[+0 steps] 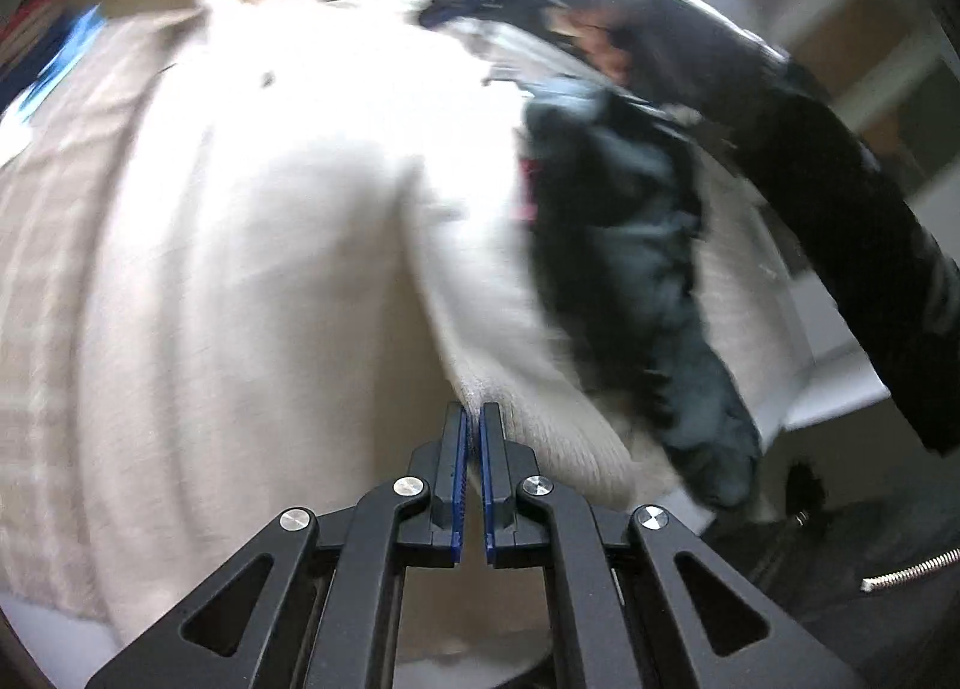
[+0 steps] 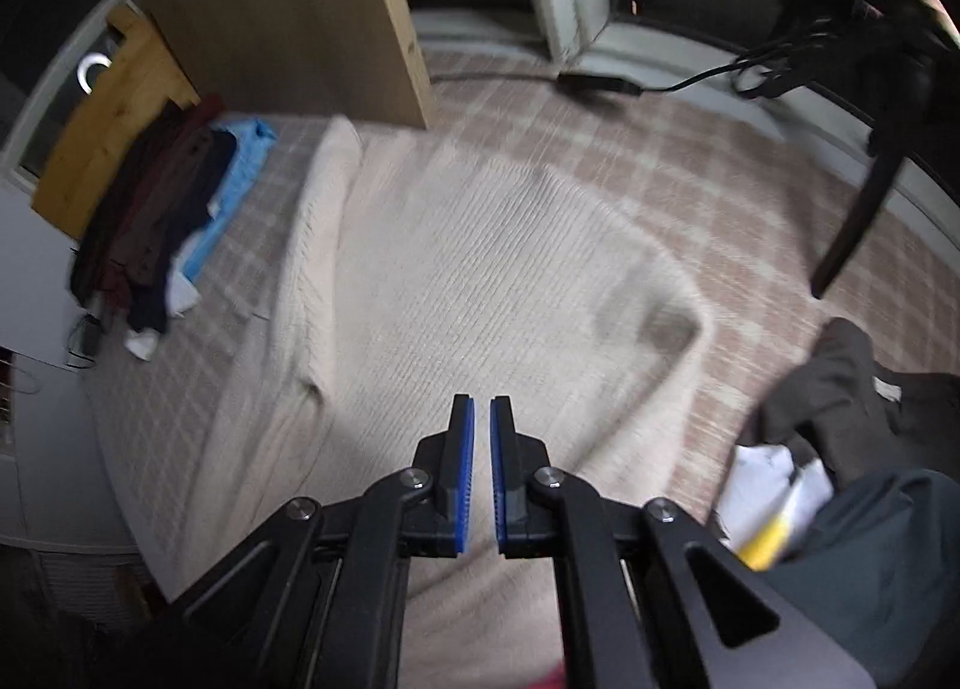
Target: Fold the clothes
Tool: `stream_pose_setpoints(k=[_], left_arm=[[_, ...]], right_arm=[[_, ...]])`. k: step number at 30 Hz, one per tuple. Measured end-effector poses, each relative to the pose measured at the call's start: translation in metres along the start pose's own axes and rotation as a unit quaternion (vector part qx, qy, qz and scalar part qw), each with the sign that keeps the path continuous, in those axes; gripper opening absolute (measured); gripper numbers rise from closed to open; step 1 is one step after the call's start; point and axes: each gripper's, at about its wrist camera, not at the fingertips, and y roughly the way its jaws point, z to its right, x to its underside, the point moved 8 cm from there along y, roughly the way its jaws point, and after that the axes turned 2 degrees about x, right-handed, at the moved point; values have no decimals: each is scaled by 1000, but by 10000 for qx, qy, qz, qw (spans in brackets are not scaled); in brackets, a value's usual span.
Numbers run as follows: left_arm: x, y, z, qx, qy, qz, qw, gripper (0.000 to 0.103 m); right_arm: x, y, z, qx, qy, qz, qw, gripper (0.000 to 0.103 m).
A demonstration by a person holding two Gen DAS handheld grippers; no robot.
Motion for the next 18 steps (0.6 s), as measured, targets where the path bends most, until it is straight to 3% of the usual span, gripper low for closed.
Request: stream_pose_setpoints(k=[1,3,5,8,12,15,17,18], left_arm=[[2,1,-2,65,-52,-33,10000,3],[8,4,-1,167,-35,-123,9998,4],[14,8,7,253,76,-237,9994,4],[22,16,18,383,192,-371,9984,9],[25,23,20,209,358,-420,9983,10],[29,32,17,129,336,-486,9982,25],[31,38,14,96,344,-509,9981,26],[31,41,13,54,381,-503,9980,26]], right_arm=[[3,3,0,116,-55,-87,9999,10],[14,6,2,249,-137,-326,9991,30],[18,5,11,390,-133,-414,9983,41],[19,1,32,784,-26,-406,9961,41],[20,17,42,809,260,-610,9945,41],[20,29,48,833,458,-761,9926,41],[24,38,46,951,301,-840,9915,41],[26,41,45,1014,217,-870,9908,35]])
